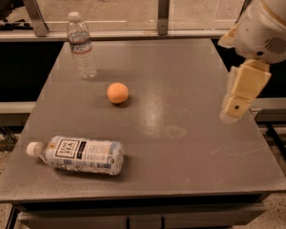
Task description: Place blue plastic bottle upright
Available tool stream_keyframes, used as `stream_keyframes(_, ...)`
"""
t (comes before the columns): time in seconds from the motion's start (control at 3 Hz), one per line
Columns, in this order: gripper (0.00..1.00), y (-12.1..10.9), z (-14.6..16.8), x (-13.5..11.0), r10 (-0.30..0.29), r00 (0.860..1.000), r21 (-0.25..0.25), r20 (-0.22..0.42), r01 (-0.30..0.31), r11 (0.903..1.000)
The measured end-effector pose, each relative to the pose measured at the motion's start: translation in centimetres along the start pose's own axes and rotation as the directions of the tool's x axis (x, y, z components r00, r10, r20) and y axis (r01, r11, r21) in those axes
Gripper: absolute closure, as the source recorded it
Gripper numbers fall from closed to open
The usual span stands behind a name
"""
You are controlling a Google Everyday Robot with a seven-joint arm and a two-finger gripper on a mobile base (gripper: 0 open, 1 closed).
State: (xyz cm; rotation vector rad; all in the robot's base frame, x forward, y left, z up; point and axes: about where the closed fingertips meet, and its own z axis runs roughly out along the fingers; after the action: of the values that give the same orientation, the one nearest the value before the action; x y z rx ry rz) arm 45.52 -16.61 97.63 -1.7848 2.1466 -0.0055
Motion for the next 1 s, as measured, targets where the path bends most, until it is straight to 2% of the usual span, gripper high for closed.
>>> stream_keyframes(0.33,0.0,-0.2,2.1,-6.7,-0.088,0.994,-0.068,0.069,0.092,0.9934)
stream_keyframes(0.67,0.0,0.1,3.4,-13.8,-0.177,0.973,-0.106,0.15,0.194,0.9752)
stream_keyframes(1.0,0.0,2.0,4.4,-19.8,-0.237,0.964,-0.097,0.122,0.25,0.9635)
